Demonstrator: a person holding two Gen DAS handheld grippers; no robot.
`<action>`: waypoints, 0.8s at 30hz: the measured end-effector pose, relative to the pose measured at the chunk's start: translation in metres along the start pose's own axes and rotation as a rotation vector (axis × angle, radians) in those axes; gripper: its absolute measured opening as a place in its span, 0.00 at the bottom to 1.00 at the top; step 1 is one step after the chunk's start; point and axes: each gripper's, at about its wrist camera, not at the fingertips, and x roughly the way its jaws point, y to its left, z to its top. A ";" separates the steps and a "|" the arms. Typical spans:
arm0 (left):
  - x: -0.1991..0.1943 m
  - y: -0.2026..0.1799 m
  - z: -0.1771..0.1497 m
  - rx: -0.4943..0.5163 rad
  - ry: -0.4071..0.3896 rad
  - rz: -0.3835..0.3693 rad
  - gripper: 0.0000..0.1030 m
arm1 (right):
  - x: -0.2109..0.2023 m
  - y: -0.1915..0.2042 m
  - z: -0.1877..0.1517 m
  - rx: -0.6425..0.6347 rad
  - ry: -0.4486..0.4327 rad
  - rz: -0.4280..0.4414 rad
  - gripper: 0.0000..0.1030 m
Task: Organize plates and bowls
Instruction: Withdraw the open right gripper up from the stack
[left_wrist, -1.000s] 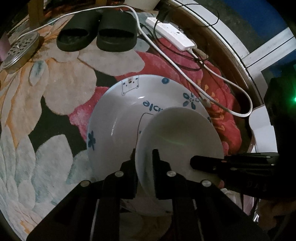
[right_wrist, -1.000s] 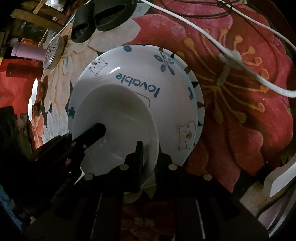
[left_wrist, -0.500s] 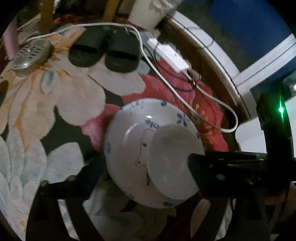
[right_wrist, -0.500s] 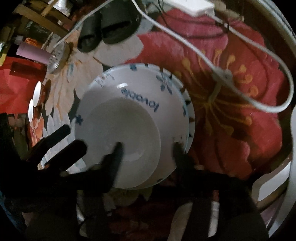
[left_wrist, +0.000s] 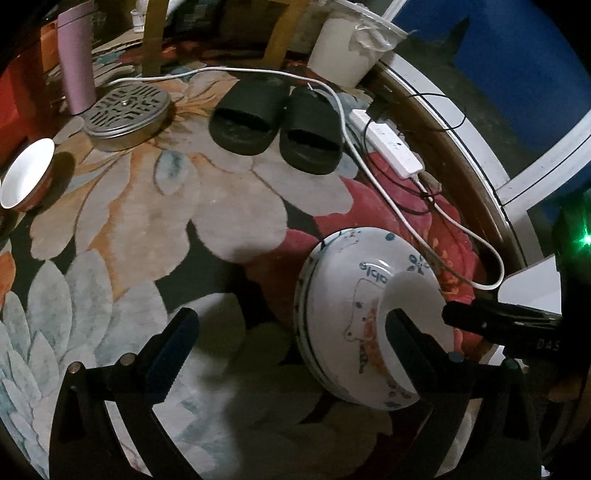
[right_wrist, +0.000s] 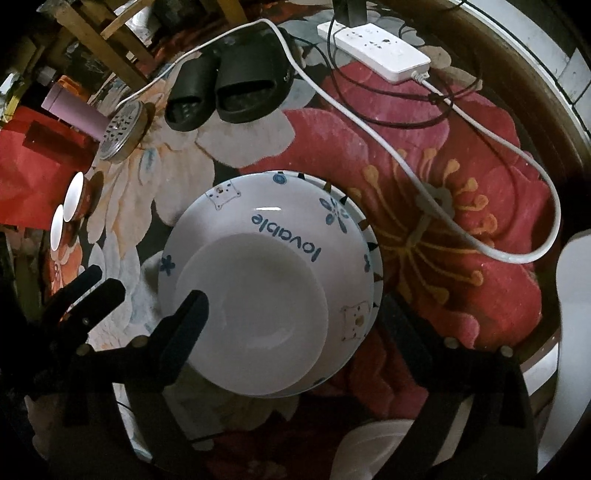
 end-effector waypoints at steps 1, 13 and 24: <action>0.000 0.001 0.000 -0.001 0.001 0.002 0.98 | 0.000 0.001 0.000 -0.001 0.001 -0.001 0.93; -0.002 0.013 -0.003 -0.013 0.004 0.013 0.98 | 0.003 0.011 -0.002 -0.022 -0.001 -0.002 0.93; -0.008 0.026 -0.007 -0.028 -0.001 0.026 0.98 | 0.005 0.022 -0.004 -0.035 -0.016 -0.006 0.93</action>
